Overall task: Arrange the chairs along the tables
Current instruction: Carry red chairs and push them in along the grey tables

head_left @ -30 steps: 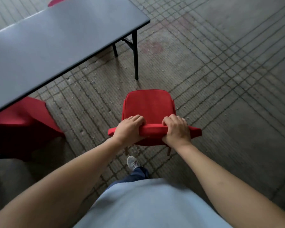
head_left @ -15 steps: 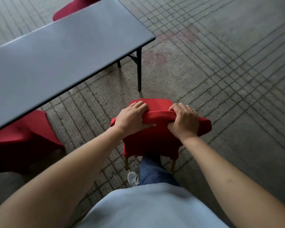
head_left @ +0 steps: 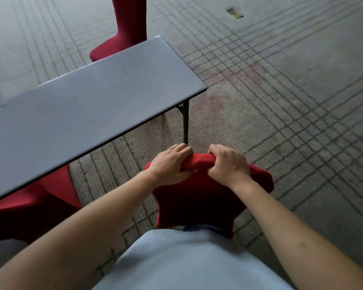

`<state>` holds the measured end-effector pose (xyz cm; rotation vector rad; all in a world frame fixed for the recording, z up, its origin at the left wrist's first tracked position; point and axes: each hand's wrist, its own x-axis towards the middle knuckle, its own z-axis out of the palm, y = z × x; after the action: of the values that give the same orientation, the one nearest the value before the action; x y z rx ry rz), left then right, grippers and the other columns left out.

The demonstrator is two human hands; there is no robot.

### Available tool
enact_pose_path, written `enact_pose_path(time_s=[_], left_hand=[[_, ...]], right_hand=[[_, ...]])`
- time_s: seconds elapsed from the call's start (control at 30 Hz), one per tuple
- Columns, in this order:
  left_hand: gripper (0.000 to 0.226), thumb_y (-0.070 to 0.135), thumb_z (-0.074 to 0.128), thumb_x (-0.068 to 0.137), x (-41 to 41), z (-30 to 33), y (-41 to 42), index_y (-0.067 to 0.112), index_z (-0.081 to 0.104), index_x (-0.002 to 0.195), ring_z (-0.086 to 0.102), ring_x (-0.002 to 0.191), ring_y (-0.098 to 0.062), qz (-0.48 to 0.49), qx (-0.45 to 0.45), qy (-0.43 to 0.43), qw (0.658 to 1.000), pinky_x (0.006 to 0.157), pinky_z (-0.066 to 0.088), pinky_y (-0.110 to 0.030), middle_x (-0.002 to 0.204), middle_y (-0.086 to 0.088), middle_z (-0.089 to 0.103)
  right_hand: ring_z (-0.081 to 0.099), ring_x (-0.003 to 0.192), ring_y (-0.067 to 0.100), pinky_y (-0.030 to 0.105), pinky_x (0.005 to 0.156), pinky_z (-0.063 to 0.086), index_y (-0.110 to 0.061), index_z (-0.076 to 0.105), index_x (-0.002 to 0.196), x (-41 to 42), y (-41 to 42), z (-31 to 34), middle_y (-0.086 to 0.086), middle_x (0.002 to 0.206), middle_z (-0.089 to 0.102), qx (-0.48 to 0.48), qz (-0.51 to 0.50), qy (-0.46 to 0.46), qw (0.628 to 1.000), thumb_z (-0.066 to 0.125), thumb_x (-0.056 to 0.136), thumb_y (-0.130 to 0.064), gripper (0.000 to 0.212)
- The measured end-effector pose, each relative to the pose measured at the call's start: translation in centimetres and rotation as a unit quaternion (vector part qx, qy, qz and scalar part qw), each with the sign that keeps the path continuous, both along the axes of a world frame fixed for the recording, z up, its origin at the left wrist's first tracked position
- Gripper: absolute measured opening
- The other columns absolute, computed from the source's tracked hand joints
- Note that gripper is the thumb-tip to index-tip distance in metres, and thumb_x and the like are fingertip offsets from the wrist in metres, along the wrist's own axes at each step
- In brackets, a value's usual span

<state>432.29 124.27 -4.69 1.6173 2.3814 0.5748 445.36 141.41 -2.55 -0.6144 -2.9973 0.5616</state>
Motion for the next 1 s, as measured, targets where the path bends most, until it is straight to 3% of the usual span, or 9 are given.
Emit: enact_pose_path(time_s=[0.17, 0.3, 0.57, 0.73, 0.87, 1.0], left_hand=[[0.04, 0.058, 0.062, 0.08, -0.6, 0.7, 1.6, 0.027, 0.046, 0.098, 0.063, 0.09, -0.022, 0.022, -0.044, -0.028, 0.998, 0.068, 0.05, -0.036, 0.095, 0.009, 0.061], [0.038, 0.053, 0.067, 0.082, -0.1, 1.3, 1.5, 0.025, 0.046, 0.098, 0.064, 0.082, -0.03, -0.005, -0.077, -0.044, 0.996, 0.06, 0.045, -0.036, 0.086, 0.001, 0.065], [0.041, 0.054, 0.067, 0.08, 5.3, 1.0, -2.8, 0.025, 0.051, 0.103, 0.065, 0.087, -0.034, -0.011, -0.077, -0.028, 0.997, 0.066, 0.048, -0.038, 0.092, -0.003, 0.069], [0.05, 0.05, 0.067, 0.083, 11.2, 0.8, -8.4, 0.02, 0.059, 0.122, 0.064, 0.107, -0.026, -0.019, -0.064, -0.009, 0.998, 0.082, 0.047, -0.033, 0.119, 0.002, 0.068], [0.045, 0.049, 0.066, 0.08, 14.6, 1.3, -14.1, 0.022, 0.06, 0.115, 0.065, 0.102, -0.025, -0.01, -0.038, -0.012, 0.999, 0.078, 0.051, -0.034, 0.112, 0.005, 0.067], [0.054, 0.057, 0.054, 0.076, 16.4, 2.0, -19.0, 0.022, 0.06, 0.116, 0.066, 0.103, -0.023, 0.031, -0.024, -0.001, 0.999, 0.08, 0.054, -0.037, 0.113, 0.006, 0.067]], right_hand=[[0.063, 0.084, 0.026, 0.032, 0.065, 0.035, -0.026, 0.051, 0.085, -0.8, 1.1, 0.3, -0.008, 0.083, 0.059, -0.01, -0.001, -0.02, 1.0, 0.064, 0.074, -0.031, 0.018], [0.065, 0.087, 0.027, 0.033, 0.066, 0.037, -0.025, 0.052, 0.086, 0.1, 0.2, 0.5, -0.005, 0.085, 0.062, -0.004, 0.003, -0.025, 1.0, 0.063, 0.076, -0.037, 0.019], [0.066, 0.09, 0.029, 0.033, 0.067, 0.037, -0.026, 0.054, 0.09, 5.4, -4.6, 0.6, -0.004, 0.091, 0.067, -0.01, 0.007, -0.044, 0.999, 0.065, 0.078, -0.042, 0.023], [0.065, 0.087, 0.029, 0.033, 0.068, 0.041, -0.026, 0.047, 0.082, 10.6, -9.5, 1.2, -0.007, 0.075, 0.057, -0.054, 0.044, -0.117, 0.991, 0.061, 0.073, -0.025, 0.016], [0.064, 0.086, 0.026, 0.033, 0.068, 0.04, -0.026, 0.052, 0.086, 13.5, -14.3, 2.3, -0.009, 0.073, 0.054, -0.044, 0.092, -0.115, 0.988, 0.059, 0.072, -0.019, 0.017], [0.064, 0.088, 0.023, 0.032, 0.068, 0.04, -0.028, 0.053, 0.087, 14.2, -18.4, 3.6, -0.011, 0.078, 0.056, -0.032, 0.131, -0.103, 0.985, 0.06, 0.072, -0.02, 0.018]])
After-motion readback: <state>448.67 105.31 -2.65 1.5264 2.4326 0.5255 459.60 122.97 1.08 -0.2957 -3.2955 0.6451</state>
